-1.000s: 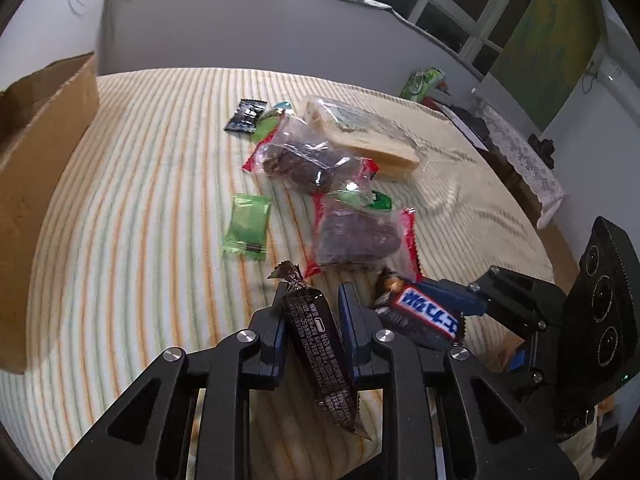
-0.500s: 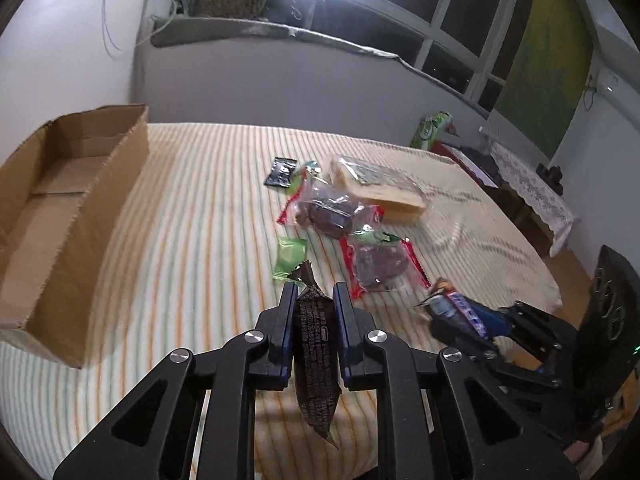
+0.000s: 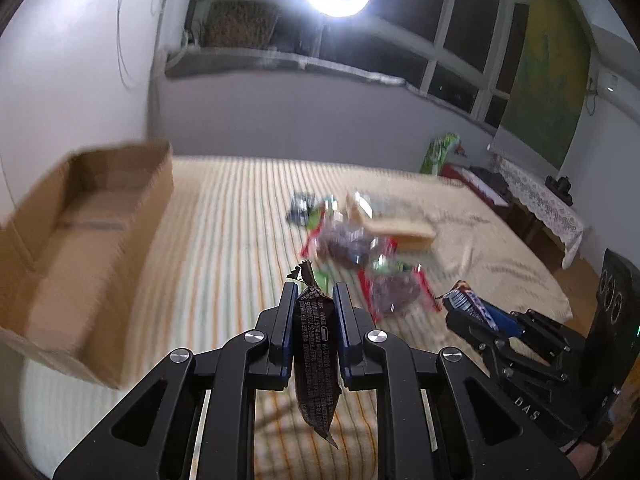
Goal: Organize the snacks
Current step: 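Carry both chocolate bars to the cardboard box and open both tools, then withdraw both tools from the box back toward the snacks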
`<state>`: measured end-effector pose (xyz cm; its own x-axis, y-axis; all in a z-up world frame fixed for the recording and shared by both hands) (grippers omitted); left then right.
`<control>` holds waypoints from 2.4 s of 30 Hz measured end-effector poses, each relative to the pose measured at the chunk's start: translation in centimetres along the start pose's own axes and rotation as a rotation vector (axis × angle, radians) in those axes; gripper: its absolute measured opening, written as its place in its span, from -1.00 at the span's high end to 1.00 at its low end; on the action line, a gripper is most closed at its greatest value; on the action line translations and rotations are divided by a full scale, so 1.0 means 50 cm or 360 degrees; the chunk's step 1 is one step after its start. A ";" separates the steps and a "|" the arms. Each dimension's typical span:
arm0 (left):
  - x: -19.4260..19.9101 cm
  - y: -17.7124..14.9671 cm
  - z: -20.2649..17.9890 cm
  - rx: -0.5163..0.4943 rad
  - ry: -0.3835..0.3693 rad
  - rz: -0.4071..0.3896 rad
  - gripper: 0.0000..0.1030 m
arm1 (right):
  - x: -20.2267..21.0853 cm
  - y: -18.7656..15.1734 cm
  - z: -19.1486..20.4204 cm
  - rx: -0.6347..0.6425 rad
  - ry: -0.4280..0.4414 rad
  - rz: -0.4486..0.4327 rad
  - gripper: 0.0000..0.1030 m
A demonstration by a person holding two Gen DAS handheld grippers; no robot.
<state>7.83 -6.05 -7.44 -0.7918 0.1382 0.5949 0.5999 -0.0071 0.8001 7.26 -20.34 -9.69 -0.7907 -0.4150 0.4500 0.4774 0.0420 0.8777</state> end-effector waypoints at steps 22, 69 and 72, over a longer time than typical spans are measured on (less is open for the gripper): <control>0.185 0.127 0.145 0.0059 0.0065 -0.0427 0.70 | 0.045 0.167 0.220 0.0256 -0.0024 -0.0137 0.43; 0.147 0.104 0.489 0.0380 0.0535 -0.0353 -0.61 | -0.288 0.149 0.460 0.0408 0.0424 0.0055 -0.13; 0.177 0.106 0.491 0.0395 0.0543 -0.0380 -0.61 | -0.264 0.147 0.477 0.0418 0.0446 0.0041 -0.14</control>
<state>6.82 19.46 0.18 -0.8782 -0.2259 0.4217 0.3733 0.2277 0.8993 12.08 7.14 -5.23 -0.6268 -0.6418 0.4418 0.3527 0.2719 0.8954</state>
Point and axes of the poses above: each gripper's, at about its wrist camera, not at the fingertips, and x roughly against the way its jaws point, z to its left, y to its top, the point moved 8 cm from there along -x, roughly the way its jaws point, and after that the axes turned 11 degrees about y, right-handed, at the moved point
